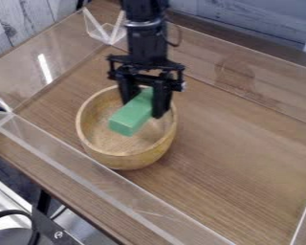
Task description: Remove the green block from inside the brown bowl and put it on the table
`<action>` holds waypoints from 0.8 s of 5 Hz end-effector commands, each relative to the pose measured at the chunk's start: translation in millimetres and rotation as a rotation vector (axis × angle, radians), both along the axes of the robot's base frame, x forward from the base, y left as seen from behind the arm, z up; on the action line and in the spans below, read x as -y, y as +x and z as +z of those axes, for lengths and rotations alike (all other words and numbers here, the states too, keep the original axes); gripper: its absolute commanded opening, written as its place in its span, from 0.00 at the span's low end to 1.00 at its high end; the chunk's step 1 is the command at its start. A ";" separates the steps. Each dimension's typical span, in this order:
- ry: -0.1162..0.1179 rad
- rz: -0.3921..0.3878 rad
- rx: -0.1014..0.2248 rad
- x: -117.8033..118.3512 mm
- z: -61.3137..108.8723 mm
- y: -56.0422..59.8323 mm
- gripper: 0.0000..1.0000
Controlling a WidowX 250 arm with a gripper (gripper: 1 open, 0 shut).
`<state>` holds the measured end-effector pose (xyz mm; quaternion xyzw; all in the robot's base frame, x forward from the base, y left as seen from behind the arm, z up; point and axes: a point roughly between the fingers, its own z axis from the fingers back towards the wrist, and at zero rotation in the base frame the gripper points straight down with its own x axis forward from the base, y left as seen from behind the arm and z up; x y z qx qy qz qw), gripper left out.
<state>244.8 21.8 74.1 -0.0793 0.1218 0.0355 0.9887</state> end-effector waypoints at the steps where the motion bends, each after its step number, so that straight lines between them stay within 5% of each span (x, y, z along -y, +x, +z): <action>1: 0.002 -0.025 0.092 24.3 23.7 19.3 0.00; 3: -0.022 -0.072 0.102 78.3 23.2 40.9 0.00; 4: -0.023 -0.090 0.101 87.4 16.1 43.5 0.00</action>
